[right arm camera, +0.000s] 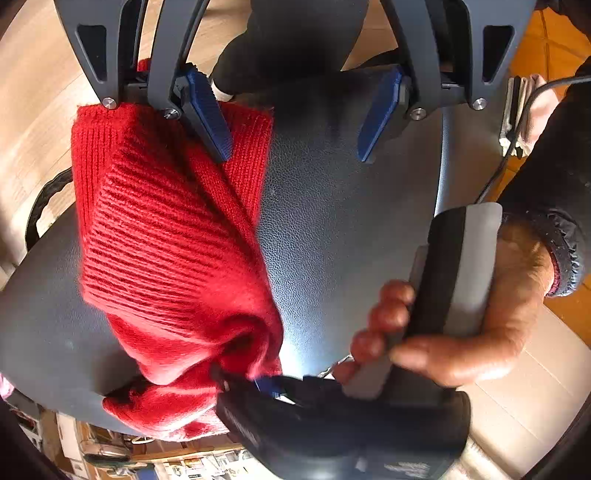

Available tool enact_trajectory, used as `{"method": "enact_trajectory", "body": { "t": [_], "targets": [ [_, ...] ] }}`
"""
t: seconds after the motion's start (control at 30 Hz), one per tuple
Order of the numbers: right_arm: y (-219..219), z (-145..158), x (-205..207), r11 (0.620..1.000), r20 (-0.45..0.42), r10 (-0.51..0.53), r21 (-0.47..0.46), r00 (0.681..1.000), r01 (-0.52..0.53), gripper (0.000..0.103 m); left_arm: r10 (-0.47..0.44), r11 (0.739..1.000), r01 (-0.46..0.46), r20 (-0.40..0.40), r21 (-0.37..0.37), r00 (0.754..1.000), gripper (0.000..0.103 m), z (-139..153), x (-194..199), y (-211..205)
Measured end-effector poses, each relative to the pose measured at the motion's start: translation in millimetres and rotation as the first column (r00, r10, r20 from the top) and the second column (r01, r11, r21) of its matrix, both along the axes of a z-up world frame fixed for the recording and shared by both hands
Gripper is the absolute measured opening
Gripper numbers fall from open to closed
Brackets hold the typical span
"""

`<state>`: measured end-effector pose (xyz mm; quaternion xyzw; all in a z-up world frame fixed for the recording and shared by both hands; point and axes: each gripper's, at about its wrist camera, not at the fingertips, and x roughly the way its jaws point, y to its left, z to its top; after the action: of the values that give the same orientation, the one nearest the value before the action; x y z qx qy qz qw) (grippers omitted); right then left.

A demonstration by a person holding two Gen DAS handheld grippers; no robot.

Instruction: Fold clothes

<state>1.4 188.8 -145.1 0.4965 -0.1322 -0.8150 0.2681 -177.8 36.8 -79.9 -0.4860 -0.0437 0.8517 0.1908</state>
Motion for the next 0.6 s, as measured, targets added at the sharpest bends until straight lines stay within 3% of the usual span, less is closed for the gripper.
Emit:
{"method": "enact_trajectory", "body": {
  "t": [0.1,0.17,0.27,0.3,0.4,0.5,0.53,0.6],
  "targets": [
    [-1,0,0,1.0,-0.006,-0.001,0.015,1.0,0.001,0.073,0.139,0.968,-0.118,-0.082,0.22,0.987,0.01,52,16,-68],
    [-4,1,0,0.999,-0.014,0.002,0.038,1.0,-0.002,0.074,0.235,0.934,-0.188,-0.124,0.304,0.964,0.01,75,34,-116],
    [-11,3,0,0.996,-0.032,0.015,0.084,0.999,-0.012,0.077,0.411,0.858,-0.332,-0.136,0.391,0.902,0.01,80,83,-205],
    [-14,4,0,0.995,-0.037,0.02,0.098,0.999,-0.016,0.077,0.478,0.828,-0.396,-0.131,0.396,0.869,0.0,75,105,-236],
    [-23,8,0,0.992,-0.045,0.038,0.121,0.998,-0.032,0.077,0.649,0.731,-0.594,-0.073,0.336,0.757,0.0,40,171,-316],
    [-29,10,4,0.988,-0.038,0.062,0.141,0.997,-0.056,0.079,0.747,0.656,-0.734,-0.013,0.173,0.665,0.0,-8,235,-366],
    [-29,10,6,0.987,-0.034,0.073,0.149,0.997,-0.067,0.08,0.764,0.64,-0.758,-0.003,0.126,0.645,0.0,-20,254,-376],
    [-36,10,8,0.979,-0.023,0.097,0.18,0.995,-0.092,0.08,0.777,0.627,-0.776,0.016,0.062,0.629,0.0,-39,287,-387]
  ]
}}
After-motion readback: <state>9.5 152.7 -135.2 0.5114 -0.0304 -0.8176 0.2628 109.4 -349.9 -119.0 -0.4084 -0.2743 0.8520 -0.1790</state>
